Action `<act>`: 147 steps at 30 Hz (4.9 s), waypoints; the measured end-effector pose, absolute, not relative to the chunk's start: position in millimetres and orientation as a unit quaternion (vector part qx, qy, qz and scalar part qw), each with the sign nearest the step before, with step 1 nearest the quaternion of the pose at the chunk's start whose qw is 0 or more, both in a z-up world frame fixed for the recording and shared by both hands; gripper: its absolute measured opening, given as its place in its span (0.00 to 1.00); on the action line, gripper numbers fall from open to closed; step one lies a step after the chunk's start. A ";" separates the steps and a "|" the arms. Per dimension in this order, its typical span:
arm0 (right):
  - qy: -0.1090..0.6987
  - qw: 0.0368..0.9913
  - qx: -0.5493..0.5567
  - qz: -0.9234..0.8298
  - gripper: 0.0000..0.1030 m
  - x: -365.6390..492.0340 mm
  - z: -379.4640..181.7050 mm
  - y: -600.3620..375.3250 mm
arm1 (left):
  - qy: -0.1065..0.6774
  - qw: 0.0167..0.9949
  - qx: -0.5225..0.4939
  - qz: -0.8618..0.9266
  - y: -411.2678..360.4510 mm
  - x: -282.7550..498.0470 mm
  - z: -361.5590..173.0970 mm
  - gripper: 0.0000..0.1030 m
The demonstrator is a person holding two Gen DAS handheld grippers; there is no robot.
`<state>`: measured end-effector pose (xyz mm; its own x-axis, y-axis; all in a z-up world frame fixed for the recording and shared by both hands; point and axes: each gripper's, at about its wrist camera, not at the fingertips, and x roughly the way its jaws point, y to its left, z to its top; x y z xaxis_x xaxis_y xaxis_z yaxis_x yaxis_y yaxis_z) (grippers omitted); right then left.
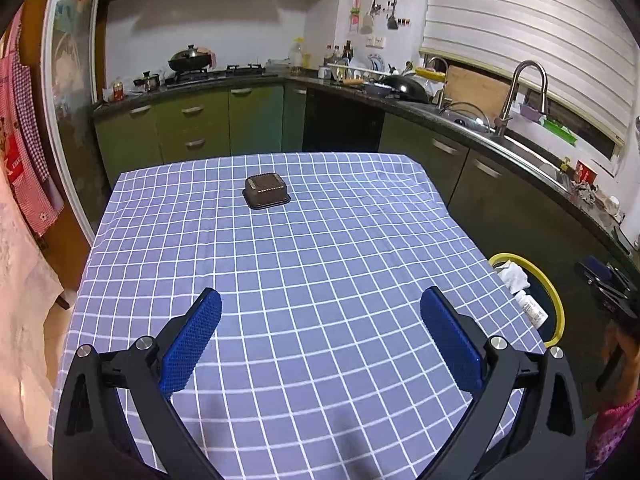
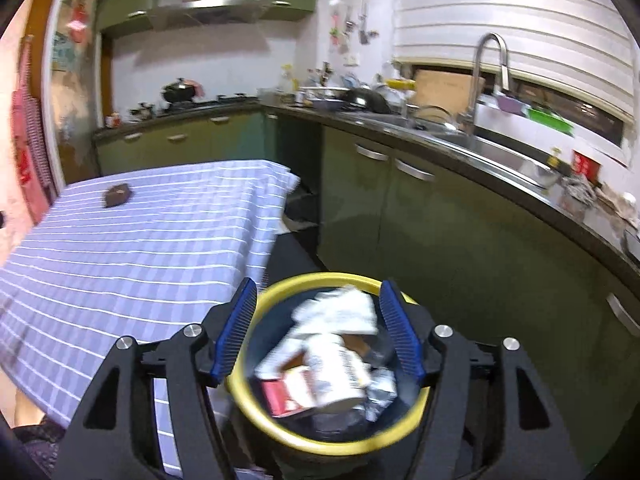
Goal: Collect trash
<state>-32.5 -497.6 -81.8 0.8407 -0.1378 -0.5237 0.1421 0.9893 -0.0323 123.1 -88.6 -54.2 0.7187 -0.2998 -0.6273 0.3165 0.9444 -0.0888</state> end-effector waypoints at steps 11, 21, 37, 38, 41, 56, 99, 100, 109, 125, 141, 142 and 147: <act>0.282 0.959 0.007 -0.018 0.60 -10.1 -87.9 -457.8 | 0.414 0.898 -0.008 -0.148 -102.4 255.8 -78.9 0.95; 0.298 0.954 0.029 0.007 0.60 7.4 -103.0 -451.9 | 0.458 0.884 -0.074 -0.056 -111.7 385.0 -116.6 0.95; 0.300 0.952 0.055 0.024 0.61 12.8 -112.9 -460.9 | 0.475 0.879 -0.034 0.021 -134.2 446.9 -144.3 0.88; 0.300 0.952 0.056 0.025 0.61 12.4 -112.6 -461.5 | 0.478 0.877 -0.038 0.023 -133.7 449.6 -145.6 0.87; 0.299 0.952 0.058 0.024 0.61 12.0 -112.5 -462.6 | 0.484 0.873 -0.046 0.033 -132.3 456.3 -149.0 0.82; 0.294 0.953 0.060 0.031 0.61 8.1 -106.2 -461.2 | 0.467 0.883 -0.033 0.020 -123.0 437.3 -146.2 0.57; 0.268 0.942 0.128 -0.159 0.61 -130.5 -107.3 -582.0 | 0.392 0.814 0.172 -0.394 -430.5 103.7 -78.7 0.57; 0.267 0.941 0.129 -0.162 0.61 -133.1 -109.0 -584.4 | 0.398 0.806 0.176 -0.401 -444.0 101.1 -81.5 0.57; 0.263 0.937 0.145 -0.177 0.63 -145.5 -116.0 -602.3 | 0.433 0.766 0.208 -0.427 -528.7 106.5 -117.5 0.58; 0.266 0.941 0.136 -0.160 0.67 -140.8 -107.4 -590.0 | 0.420 0.782 0.176 -0.426 -489.1 107.3 -105.3 0.87; 0.266 0.962 0.048 0.042 0.91 -76.5 -78.8 -429.9 | 0.270 0.943 0.090 -0.172 -170.6 49.2 -29.4 0.95; 0.258 0.964 0.039 0.049 0.93 -74.9 -72.1 -419.5 | 0.266 0.947 0.084 -0.157 -155.9 45.8 -28.2 0.95; 0.230 0.972 0.021 0.048 0.93 -71.1 -37.6 -390.0 | 0.253 0.960 0.062 -0.100 -88.6 26.7 -20.5 0.95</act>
